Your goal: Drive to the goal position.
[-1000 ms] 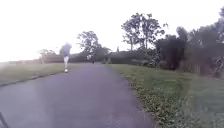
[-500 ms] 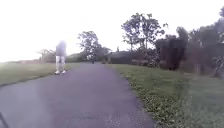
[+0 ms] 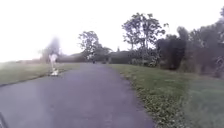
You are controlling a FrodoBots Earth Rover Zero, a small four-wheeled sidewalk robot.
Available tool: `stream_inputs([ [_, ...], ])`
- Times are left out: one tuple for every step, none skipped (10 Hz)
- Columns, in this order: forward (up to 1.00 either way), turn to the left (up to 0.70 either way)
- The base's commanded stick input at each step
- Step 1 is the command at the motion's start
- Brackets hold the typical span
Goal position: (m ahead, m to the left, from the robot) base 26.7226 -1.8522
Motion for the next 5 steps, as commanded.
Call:
stream_inputs([
  [0.7,0.0],
  [0.7,0.0],
  [0.7,0.0],
  [0.7,0.0],
  [0.7,0.0],
])
